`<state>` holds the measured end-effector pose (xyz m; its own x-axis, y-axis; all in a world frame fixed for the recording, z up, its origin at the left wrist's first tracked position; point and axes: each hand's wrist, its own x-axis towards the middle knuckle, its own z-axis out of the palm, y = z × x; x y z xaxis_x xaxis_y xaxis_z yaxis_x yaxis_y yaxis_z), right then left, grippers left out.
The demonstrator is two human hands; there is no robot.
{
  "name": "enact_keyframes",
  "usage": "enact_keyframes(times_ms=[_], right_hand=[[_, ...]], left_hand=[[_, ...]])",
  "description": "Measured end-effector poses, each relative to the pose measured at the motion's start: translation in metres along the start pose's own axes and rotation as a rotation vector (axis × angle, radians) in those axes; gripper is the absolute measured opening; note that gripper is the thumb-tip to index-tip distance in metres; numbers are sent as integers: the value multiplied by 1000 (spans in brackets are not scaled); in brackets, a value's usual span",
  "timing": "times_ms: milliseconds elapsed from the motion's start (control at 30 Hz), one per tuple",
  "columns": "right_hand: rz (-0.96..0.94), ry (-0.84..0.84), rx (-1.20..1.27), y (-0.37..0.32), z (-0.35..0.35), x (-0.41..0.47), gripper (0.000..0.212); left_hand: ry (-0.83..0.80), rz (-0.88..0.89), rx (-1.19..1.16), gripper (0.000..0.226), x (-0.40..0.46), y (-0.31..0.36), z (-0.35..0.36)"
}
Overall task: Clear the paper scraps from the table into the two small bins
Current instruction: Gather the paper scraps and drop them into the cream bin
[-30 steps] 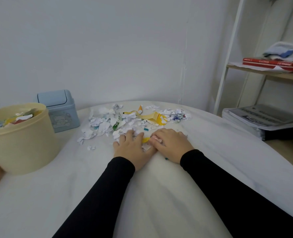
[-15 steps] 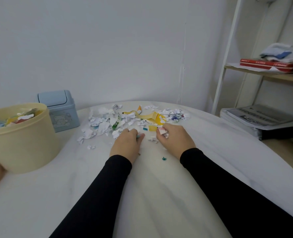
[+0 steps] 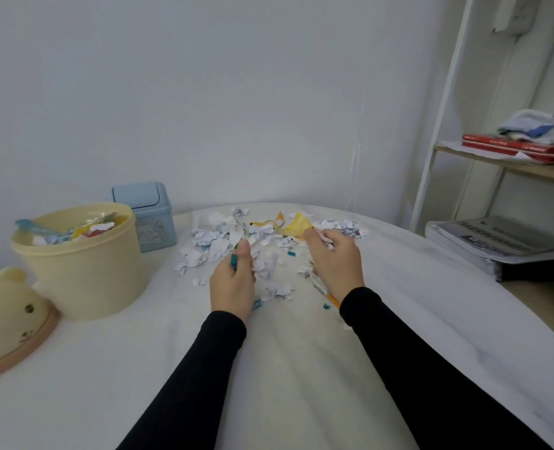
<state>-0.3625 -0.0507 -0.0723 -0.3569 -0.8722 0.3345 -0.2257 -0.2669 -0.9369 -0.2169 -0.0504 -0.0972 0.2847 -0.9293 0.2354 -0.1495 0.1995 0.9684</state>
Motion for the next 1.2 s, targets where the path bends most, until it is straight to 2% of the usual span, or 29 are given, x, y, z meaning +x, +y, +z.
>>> enact_keyframes(times_ms=[67,133,267,400,533,800,967,1200], right_hand=[[126,-31,176,-6,15,-11,37],[167,-74,227,-10,31,-22,28],[120,-105,214,-30,54,-27,36],[18,-94,254,-63,81,-20,50],[-68,-160,283,-107,119,-12,45],[-74,-372,424,-199,197,-9,26],[73,-477,520,-202,243,-15,29],[154,-408,550,-168,266,-6,24]], left_hand=[[26,-42,-58,48,-6,3,-9],[40,-60,-115,45,-9,6,-20],[56,-73,-175,37,-9,24,-47],[60,22,-161,31,6,59,-83],[111,126,-113,34,31,95,-123],[204,259,-12,33,85,137,-194],[239,184,38,37,103,118,-212],[235,60,0,34,116,92,-219]])
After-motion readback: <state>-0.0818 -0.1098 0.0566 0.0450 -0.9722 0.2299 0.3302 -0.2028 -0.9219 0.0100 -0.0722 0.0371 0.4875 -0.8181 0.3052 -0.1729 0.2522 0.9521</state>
